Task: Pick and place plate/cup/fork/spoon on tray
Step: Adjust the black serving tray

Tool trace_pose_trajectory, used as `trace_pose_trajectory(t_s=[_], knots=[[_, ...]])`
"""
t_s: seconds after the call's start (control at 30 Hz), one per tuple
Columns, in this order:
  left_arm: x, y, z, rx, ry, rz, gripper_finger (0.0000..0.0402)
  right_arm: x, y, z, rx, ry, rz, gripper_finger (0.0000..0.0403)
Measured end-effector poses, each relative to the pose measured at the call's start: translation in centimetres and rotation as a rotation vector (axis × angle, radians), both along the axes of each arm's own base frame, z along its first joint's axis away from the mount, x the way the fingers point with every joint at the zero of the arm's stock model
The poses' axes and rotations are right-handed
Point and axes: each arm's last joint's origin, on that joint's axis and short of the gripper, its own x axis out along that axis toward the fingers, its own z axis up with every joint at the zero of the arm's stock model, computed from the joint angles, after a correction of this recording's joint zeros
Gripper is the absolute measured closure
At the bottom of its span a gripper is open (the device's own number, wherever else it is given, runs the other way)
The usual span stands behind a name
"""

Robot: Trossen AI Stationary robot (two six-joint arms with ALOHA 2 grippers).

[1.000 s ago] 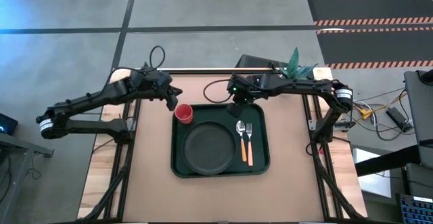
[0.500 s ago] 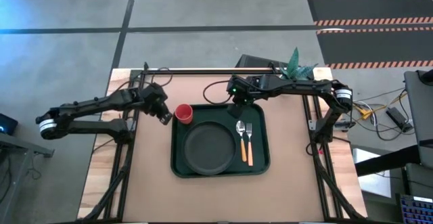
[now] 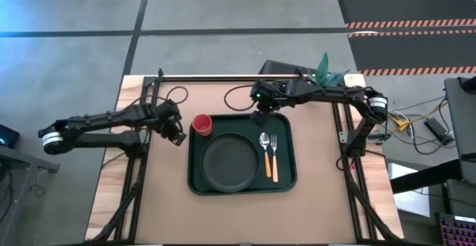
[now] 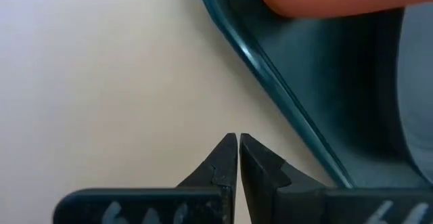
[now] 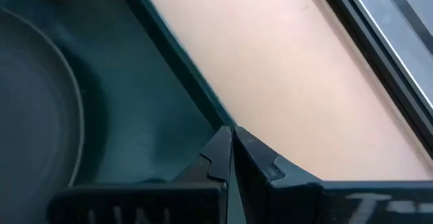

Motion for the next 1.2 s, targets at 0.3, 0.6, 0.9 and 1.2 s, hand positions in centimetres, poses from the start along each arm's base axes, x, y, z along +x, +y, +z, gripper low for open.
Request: trace_pose_trajectory(t_s=[0.3, 0.6, 0.9, 1.2], knots=[[0.3, -0.2, -1.8, -0.067, -0.103, 0.003, 0.0402, -0.5, -1.6, 0.0, -0.009, 0.007, -0.029, 0.0394], [-0.3, -0.5, -3.7, -0.087, -0.091, 0.034, 0.0402, -0.6, -1.7, 0.0, -0.01, 0.008, -0.029, 0.0394], [0.5, -0.1, -4.2, -0.054, -0.23, 0.086, 0.0402, -0.6, -1.7, 0.0, -0.011, 0.008, -0.029, 0.0394], [0.5, -0.1, -4.3, -0.062, -0.235, 0.102, 0.0402, -0.6, -1.7, 0.0, -0.011, 0.008, -0.027, 0.0394]])
